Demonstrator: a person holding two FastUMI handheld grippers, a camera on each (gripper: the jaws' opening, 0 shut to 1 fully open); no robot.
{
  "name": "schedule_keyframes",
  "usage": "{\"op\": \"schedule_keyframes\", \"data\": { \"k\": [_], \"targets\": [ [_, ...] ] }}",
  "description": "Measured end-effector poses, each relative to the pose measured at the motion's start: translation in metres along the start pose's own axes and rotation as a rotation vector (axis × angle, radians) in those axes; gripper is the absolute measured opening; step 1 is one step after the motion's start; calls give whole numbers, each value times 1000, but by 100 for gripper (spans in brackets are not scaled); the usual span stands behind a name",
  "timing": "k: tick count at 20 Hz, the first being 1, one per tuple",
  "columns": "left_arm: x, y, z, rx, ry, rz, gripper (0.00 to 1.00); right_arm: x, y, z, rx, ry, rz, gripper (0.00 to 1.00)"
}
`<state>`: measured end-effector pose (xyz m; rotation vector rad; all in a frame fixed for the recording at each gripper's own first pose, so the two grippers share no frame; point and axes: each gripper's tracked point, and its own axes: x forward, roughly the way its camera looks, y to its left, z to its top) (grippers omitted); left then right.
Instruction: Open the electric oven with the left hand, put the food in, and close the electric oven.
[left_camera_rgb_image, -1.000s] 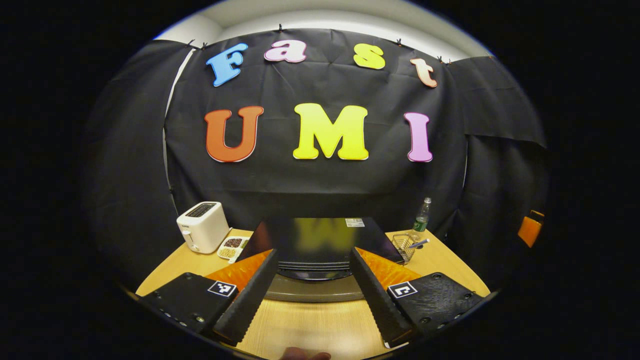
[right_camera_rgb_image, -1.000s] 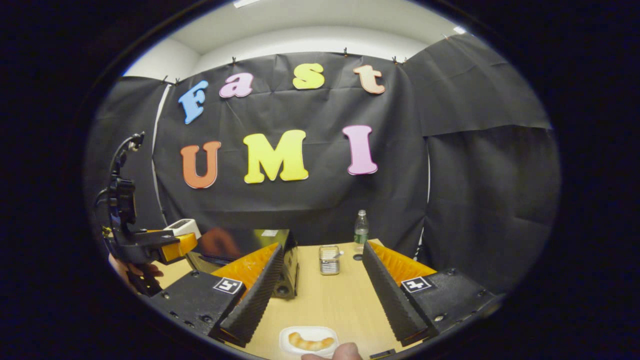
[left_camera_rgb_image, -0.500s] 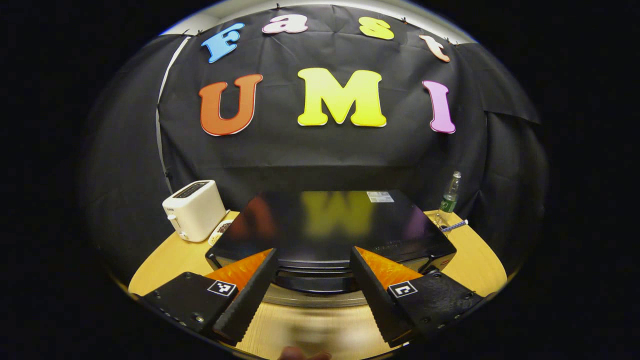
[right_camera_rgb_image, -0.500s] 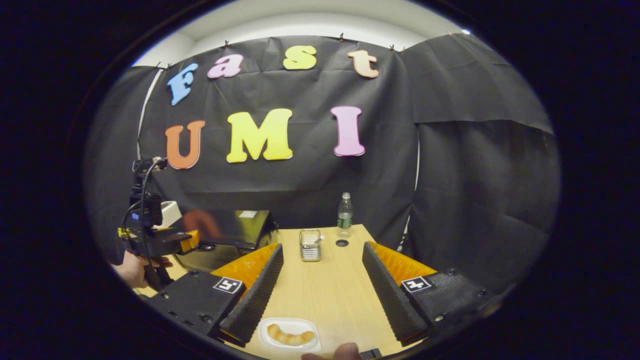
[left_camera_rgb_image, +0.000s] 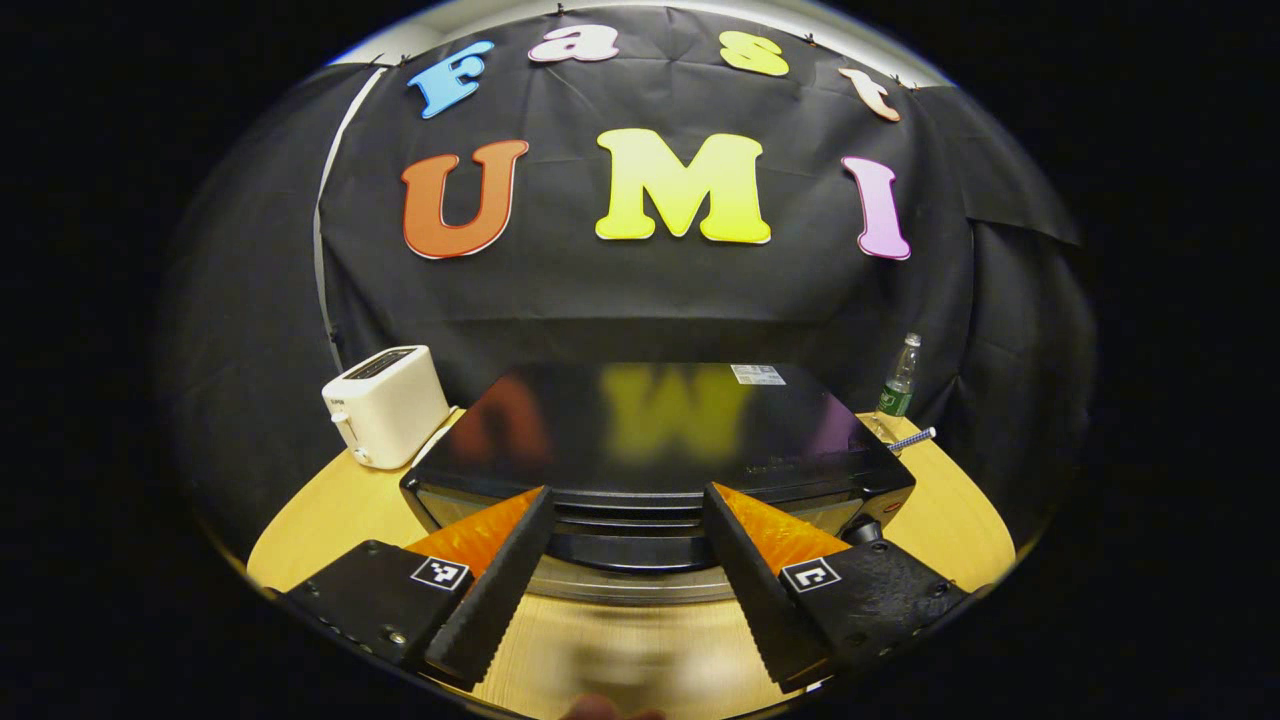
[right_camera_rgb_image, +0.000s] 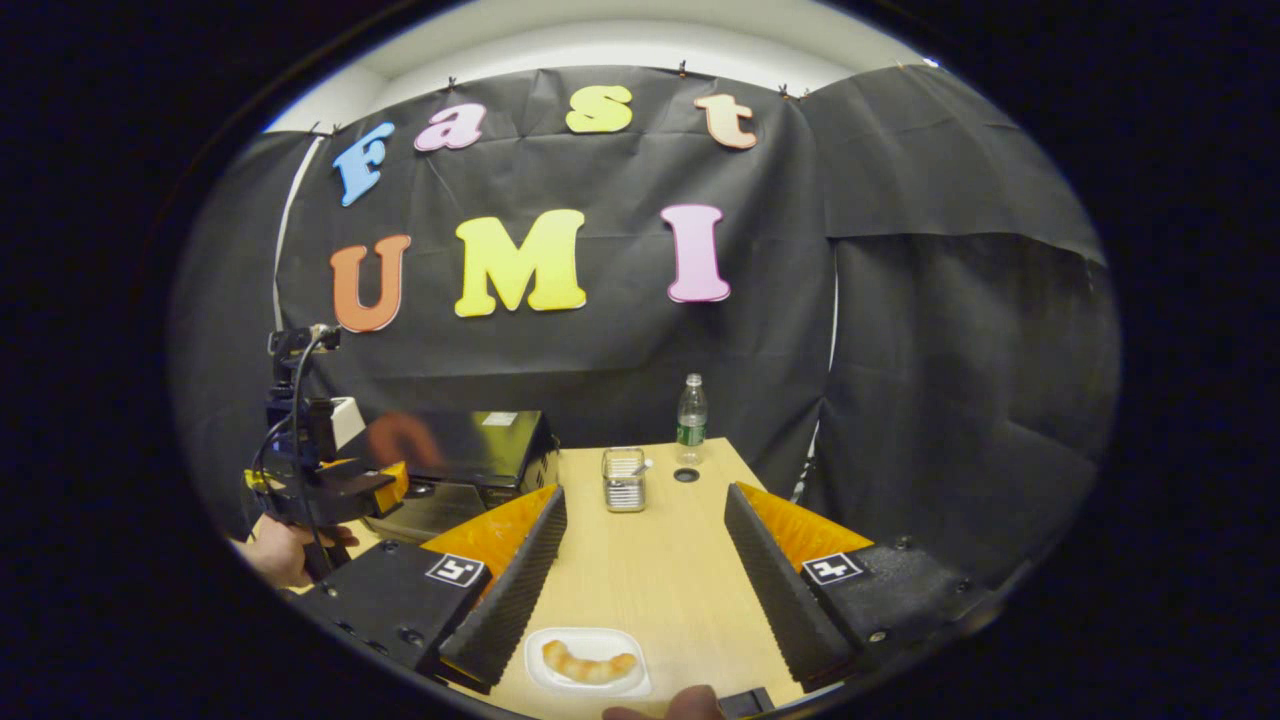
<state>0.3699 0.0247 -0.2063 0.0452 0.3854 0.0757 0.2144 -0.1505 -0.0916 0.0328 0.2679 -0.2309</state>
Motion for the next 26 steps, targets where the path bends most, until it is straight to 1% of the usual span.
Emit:
{"op": "schedule_keyframes", "data": {
  "k": [4,9,14,17,21,26],
  "targets": [
    [-19,0,-10,-14,33,-12,98,-11,4,-3,14,4,2,98],
    [-58,0,-46,-36,96,-42,98,-33,10,-4,15,-5,5,98],
    [-72,2,-73,31,143,-55,97,-54,8,-13,15,3,-10,98],
    [-80,3,-90,15,181,-65,97,-64,5,-17,6,10,-23,98],
    [-91,3,-126,14,265,-76,97,-73,2,-22,10,19,-37,98],
    [-93,3,-179,-15,419,-97,95,-79,1,-32,13,42,-43,98]
  ]
}}
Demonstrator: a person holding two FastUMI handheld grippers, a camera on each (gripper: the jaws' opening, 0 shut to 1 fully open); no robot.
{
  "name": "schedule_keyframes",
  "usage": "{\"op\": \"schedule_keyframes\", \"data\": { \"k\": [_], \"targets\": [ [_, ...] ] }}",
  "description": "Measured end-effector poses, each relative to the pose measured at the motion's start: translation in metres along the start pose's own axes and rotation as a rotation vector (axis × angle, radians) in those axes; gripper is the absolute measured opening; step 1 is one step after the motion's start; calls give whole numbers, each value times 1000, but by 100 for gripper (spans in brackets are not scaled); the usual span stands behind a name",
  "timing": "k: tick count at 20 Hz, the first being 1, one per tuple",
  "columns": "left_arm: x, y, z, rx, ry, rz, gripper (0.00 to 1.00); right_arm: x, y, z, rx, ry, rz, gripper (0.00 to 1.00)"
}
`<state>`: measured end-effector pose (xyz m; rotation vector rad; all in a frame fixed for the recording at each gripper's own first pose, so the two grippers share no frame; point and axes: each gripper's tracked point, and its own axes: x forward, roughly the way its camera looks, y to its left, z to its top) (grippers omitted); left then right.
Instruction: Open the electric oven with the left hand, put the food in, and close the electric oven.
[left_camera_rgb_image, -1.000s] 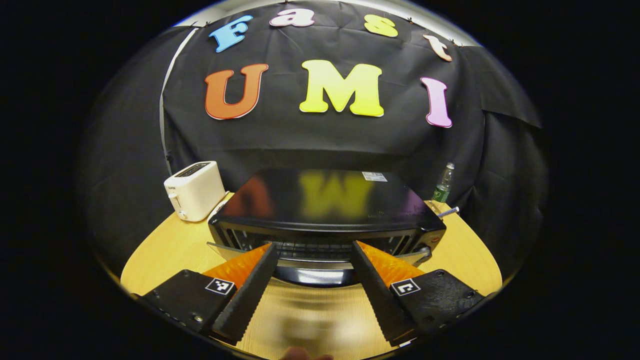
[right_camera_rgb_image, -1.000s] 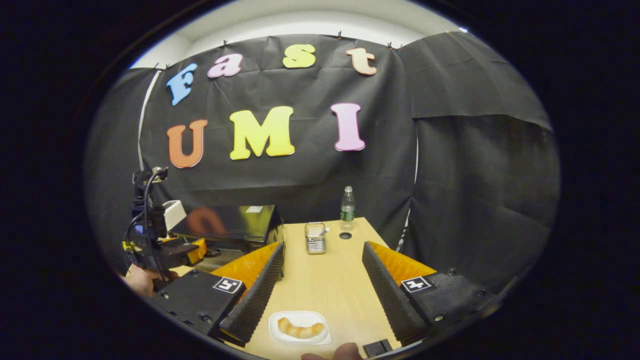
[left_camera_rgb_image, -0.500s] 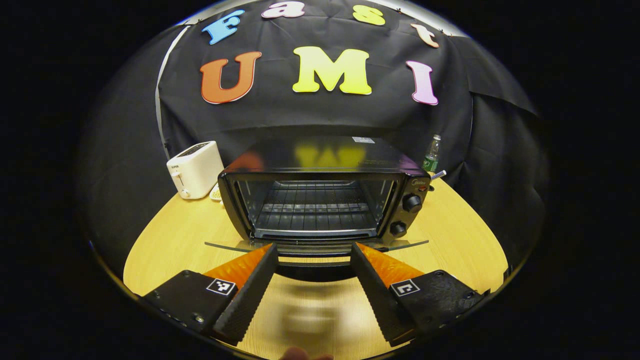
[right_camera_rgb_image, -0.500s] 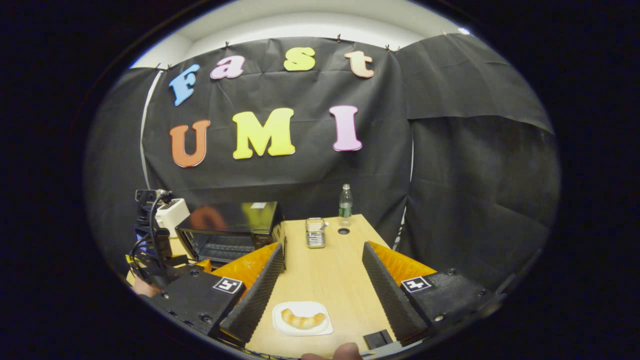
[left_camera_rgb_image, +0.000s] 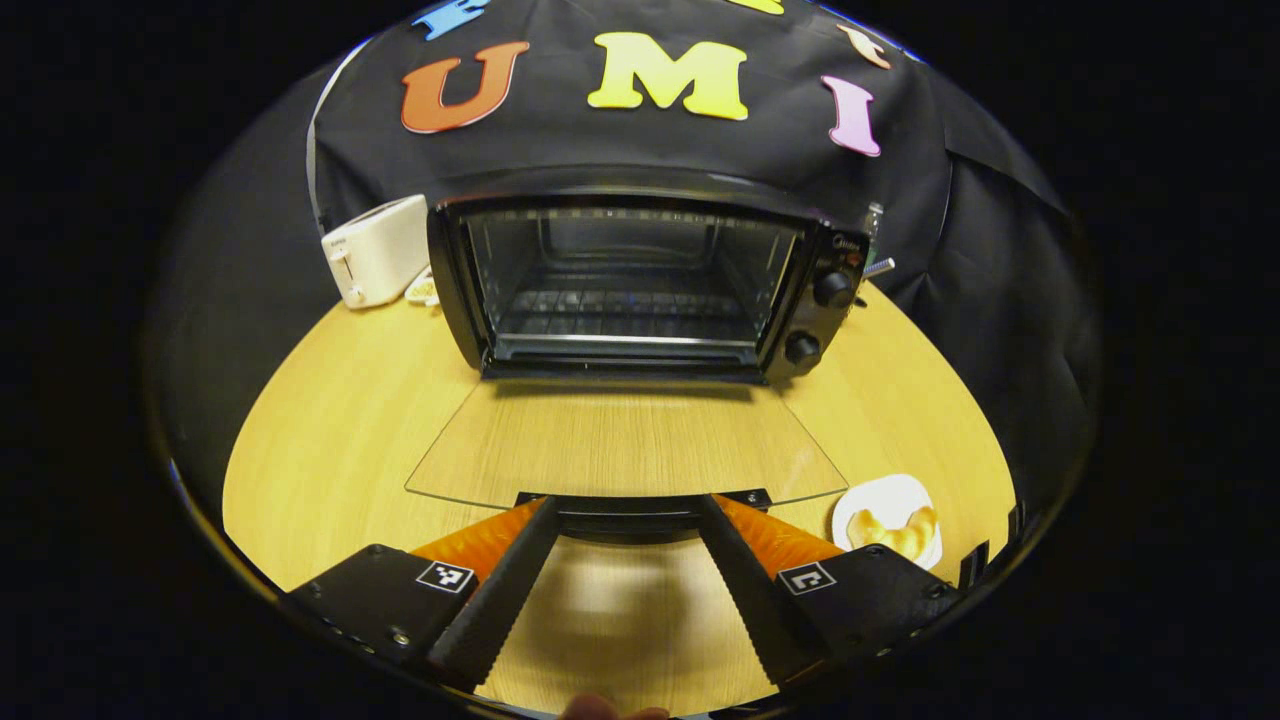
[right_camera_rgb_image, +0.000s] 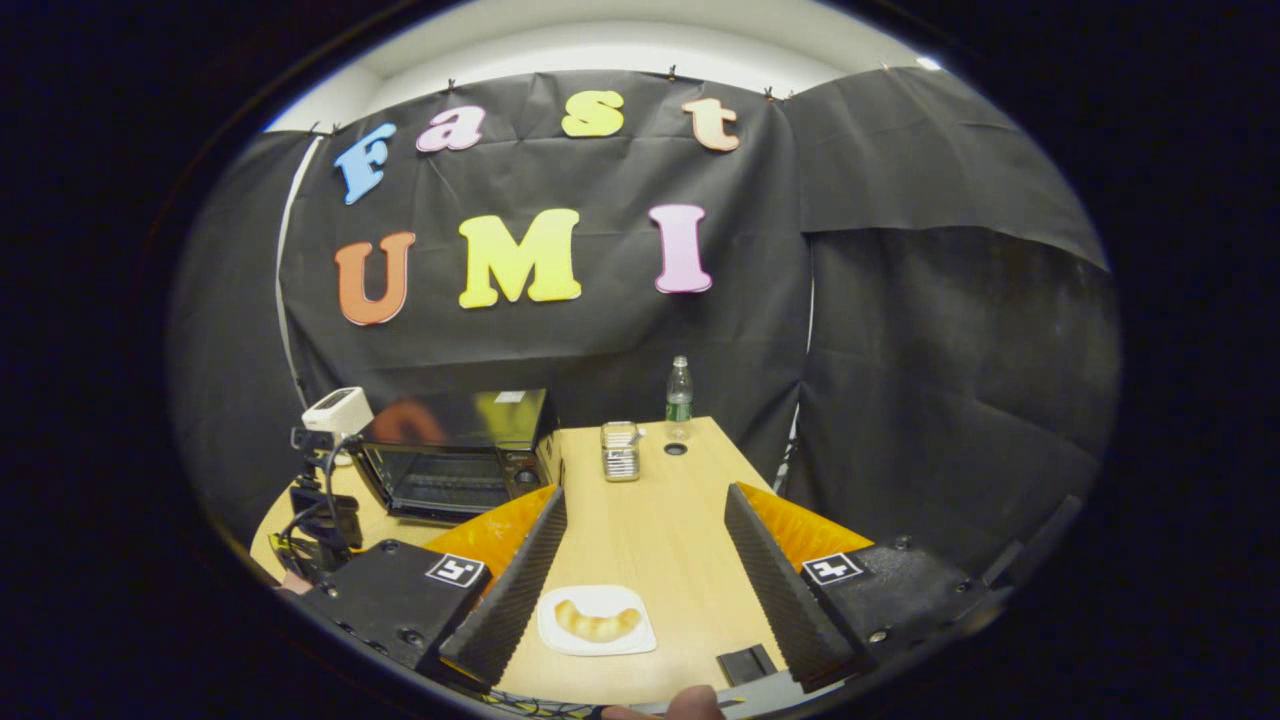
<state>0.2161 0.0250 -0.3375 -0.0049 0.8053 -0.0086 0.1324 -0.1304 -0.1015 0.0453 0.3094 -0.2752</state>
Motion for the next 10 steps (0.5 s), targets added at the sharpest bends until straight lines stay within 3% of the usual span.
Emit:
{"op": "schedule_keyframes", "data": {
  "k": [1,2,3,10],
  "targets": [
    [8,2,-7,-5,24,-4,95,-1,0,-1,0,5,-1,98],
    [13,4,-11,-4,47,-2,84,-2,-2,-2,-4,8,-6,98],
    [15,4,-15,-6,64,2,94,-3,-4,-4,-10,15,-10,98],
    [11,3,-11,20,33,5,94,-9,-23,-29,7,91,-47,98]
  ]
}}
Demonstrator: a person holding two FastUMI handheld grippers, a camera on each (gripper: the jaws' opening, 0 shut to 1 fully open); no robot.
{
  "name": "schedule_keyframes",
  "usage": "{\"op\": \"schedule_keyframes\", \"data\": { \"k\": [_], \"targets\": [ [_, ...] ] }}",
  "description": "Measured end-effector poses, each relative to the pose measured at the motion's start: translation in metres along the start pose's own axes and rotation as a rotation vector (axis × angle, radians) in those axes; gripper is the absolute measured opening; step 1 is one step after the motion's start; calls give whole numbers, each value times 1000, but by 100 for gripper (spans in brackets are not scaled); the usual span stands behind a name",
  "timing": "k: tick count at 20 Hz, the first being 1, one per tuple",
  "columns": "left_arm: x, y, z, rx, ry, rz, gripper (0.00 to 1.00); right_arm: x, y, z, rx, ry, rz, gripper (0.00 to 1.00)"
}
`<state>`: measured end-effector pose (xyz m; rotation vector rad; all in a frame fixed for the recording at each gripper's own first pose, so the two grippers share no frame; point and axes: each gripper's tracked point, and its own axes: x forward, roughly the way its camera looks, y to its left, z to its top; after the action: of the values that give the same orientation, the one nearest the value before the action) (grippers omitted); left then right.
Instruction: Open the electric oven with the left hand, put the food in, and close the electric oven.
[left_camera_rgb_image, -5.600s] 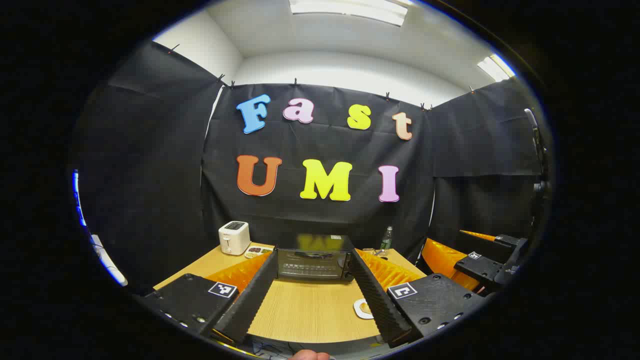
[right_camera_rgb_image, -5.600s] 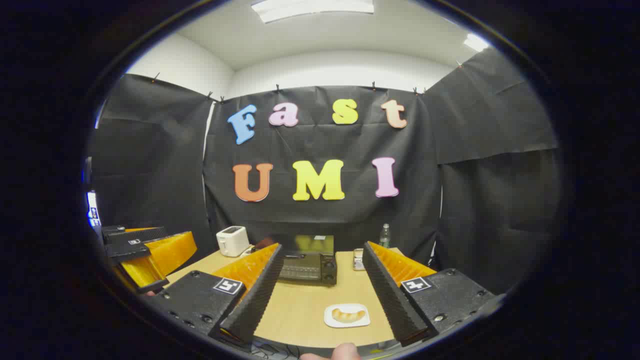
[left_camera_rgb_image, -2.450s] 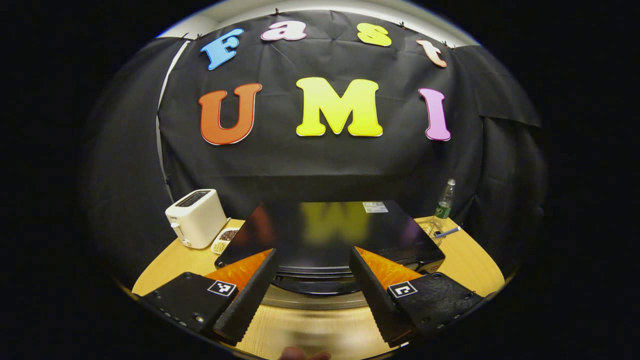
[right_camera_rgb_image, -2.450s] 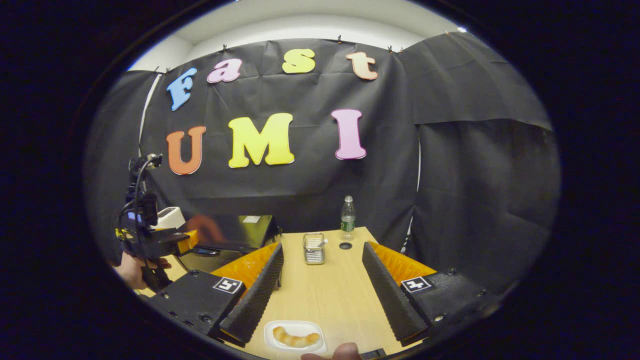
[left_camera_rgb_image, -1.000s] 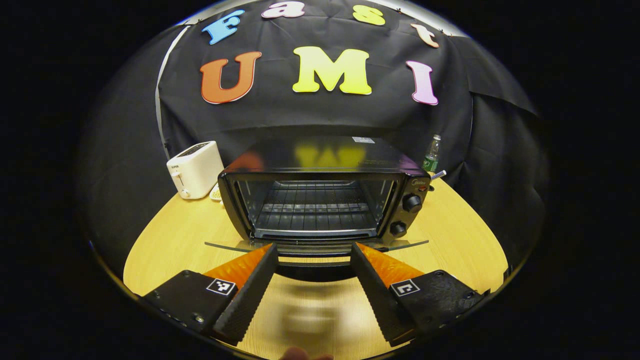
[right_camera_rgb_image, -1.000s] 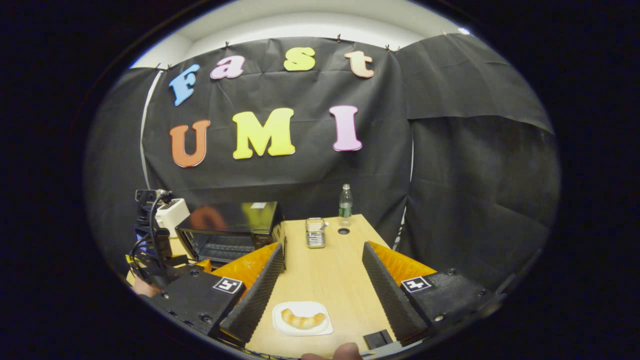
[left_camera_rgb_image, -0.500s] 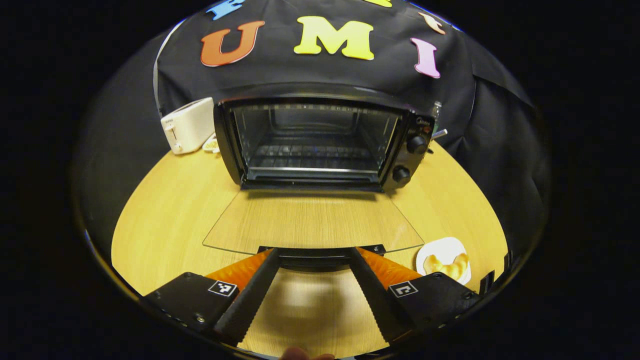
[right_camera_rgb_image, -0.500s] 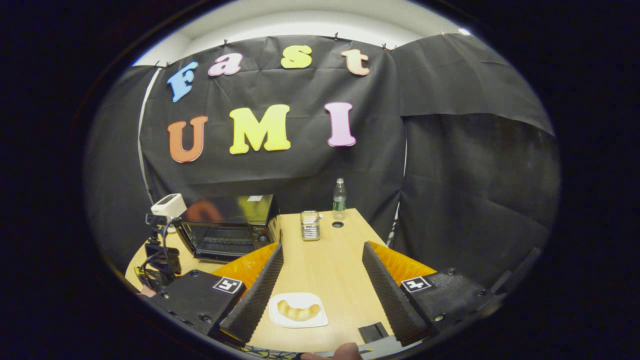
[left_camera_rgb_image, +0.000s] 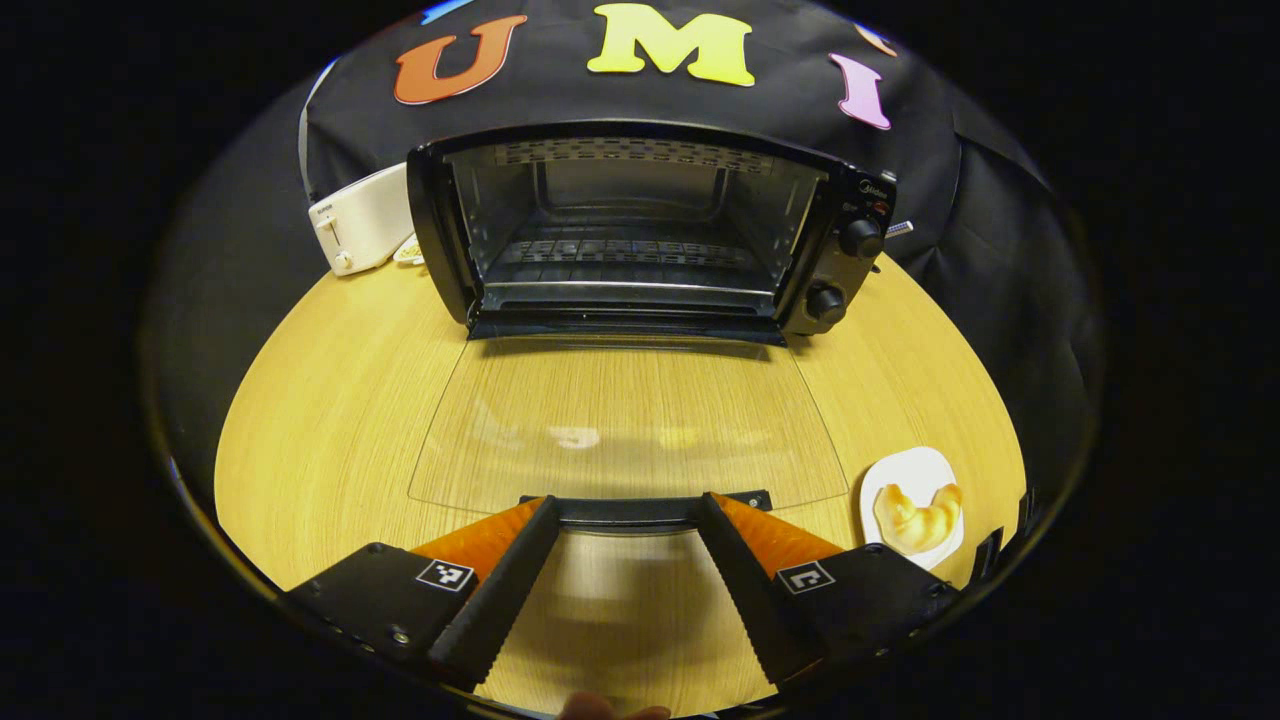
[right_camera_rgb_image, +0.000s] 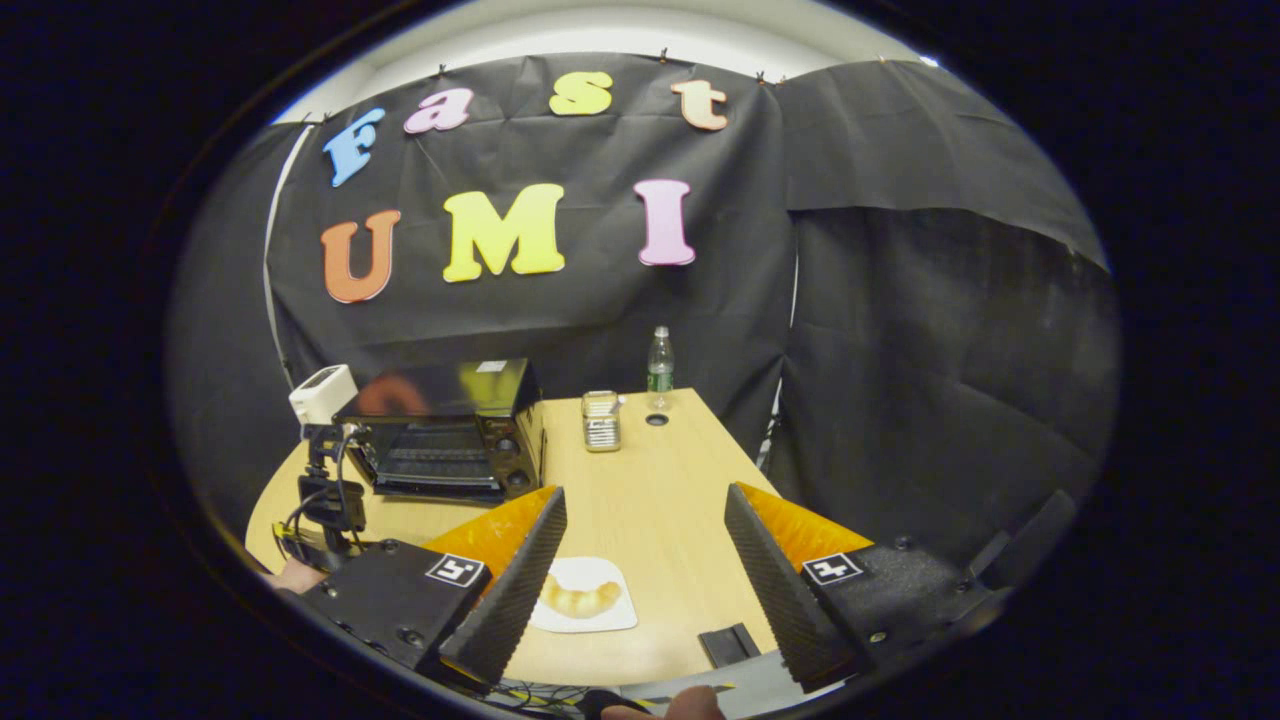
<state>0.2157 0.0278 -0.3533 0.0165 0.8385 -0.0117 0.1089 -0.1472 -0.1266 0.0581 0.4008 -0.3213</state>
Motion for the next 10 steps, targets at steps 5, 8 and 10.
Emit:
{"op": "schedule_keyframes", "data": {
  "k": [5,8,10],
  "targets": [
    [-24,-3,12,-7,-51,-17,94,3,1,-21,27,63,15,98],
    [-56,-8,21,-25,-94,-42,94,9,8,-40,54,111,48,98],
    [-88,-8,33,-23,-147,-58,94,17,13,-60,79,163,69,98]
  ]
}}
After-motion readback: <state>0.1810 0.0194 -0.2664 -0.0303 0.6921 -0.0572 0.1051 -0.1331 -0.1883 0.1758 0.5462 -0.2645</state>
